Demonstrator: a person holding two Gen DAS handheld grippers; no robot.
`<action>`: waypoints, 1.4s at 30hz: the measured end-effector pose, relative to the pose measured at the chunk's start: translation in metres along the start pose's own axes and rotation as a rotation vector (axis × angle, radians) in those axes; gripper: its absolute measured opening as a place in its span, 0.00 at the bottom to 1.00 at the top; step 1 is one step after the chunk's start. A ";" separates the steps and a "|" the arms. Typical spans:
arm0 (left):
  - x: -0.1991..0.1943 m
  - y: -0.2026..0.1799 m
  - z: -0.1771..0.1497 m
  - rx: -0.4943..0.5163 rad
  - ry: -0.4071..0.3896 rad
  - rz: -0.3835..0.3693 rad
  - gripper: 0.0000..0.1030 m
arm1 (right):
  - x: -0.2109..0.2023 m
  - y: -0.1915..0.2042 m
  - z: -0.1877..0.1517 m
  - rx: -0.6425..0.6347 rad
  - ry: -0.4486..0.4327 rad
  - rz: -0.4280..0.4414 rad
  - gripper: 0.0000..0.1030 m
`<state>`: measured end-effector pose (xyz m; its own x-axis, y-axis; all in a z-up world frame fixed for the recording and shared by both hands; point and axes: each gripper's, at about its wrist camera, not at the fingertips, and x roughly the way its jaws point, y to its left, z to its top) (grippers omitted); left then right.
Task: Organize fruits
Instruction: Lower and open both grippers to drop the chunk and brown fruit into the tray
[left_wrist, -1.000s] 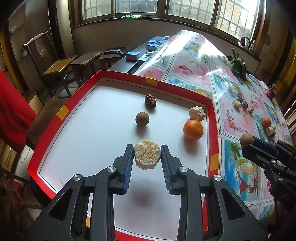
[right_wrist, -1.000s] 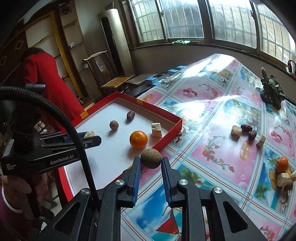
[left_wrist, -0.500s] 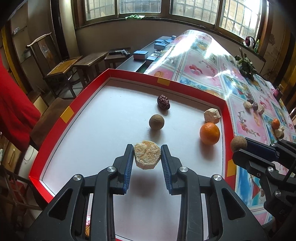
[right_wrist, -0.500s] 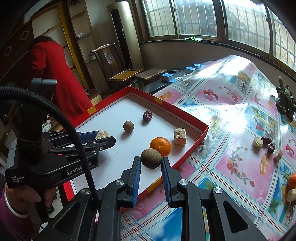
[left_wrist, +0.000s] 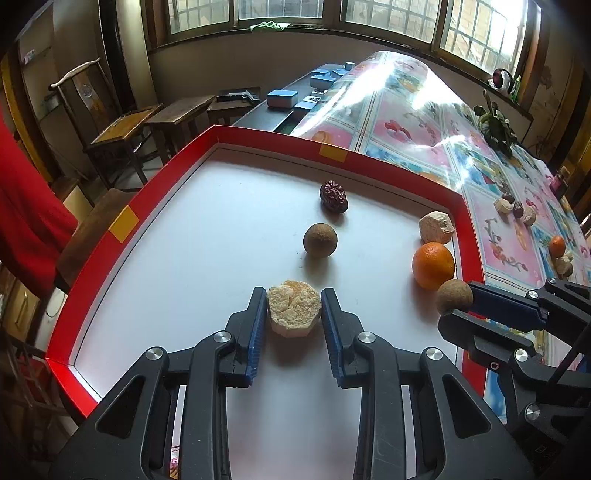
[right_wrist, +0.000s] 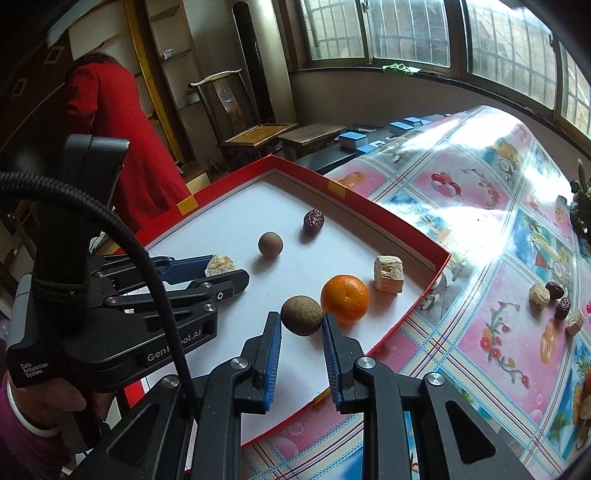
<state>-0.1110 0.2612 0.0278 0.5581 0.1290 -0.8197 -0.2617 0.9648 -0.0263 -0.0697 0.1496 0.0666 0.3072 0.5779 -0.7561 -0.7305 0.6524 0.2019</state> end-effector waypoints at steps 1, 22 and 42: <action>0.000 -0.001 0.001 0.003 0.000 0.001 0.28 | 0.001 0.000 0.000 -0.002 0.003 0.002 0.21; 0.004 0.000 0.003 -0.008 0.012 0.003 0.28 | 0.035 0.004 0.005 -0.030 0.093 -0.004 0.21; -0.028 -0.012 0.003 -0.028 -0.046 0.022 0.55 | -0.024 -0.018 -0.016 0.056 -0.005 -0.029 0.33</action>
<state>-0.1208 0.2473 0.0528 0.5876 0.1610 -0.7930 -0.2957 0.9549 -0.0252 -0.0735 0.1157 0.0714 0.3307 0.5610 -0.7589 -0.6860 0.6952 0.2149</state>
